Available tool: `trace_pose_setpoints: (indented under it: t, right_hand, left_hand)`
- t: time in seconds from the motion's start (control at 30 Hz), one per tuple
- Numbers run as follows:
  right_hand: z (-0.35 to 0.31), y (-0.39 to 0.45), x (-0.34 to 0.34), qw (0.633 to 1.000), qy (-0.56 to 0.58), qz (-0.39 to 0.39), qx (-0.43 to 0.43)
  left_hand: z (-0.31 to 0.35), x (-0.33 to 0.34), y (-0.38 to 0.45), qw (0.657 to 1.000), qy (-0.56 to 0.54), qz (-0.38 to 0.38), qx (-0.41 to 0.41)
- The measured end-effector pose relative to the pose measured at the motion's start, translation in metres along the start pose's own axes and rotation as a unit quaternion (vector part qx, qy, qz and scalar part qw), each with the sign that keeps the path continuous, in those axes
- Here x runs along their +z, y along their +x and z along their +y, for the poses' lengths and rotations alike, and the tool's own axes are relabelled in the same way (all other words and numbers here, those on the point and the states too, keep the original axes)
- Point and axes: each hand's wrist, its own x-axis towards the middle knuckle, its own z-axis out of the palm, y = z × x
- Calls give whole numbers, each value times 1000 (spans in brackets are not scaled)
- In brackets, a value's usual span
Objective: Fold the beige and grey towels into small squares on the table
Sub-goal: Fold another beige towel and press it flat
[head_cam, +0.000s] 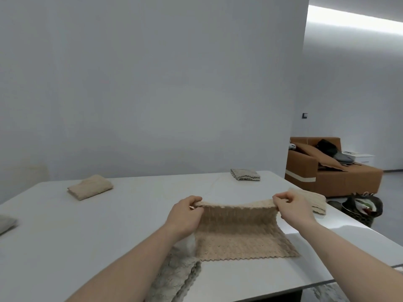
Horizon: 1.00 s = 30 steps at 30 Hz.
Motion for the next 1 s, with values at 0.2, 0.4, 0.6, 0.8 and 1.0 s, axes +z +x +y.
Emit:
trace_pose_setpoints:
  t: [0.2, 0.4, 0.6, 0.8, 1.0]
  right_hand:
    - [6, -28, -13, 999, -31, -37, 5]
    - [14, -50, -11, 996, -62, -59, 14]
    - [17, -54, -5, 996, -67, -48, 14]
    - [16, -54, 4, 998, -62, -30, 7]
    - [15, -58, 12, 997, -62, -43, 14]
  left_hand:
    - [6, 0, -27, 992, 126, 15, 4]
    - [8, 6, -45, 979, 200, 44, 20]
    - [7, 12, -49, 969, 235, 68, 28]
    - [5, 13, -49, 970, 230, 77, 25]
    - [4, 13, -52, 966, 236, 96, 42]
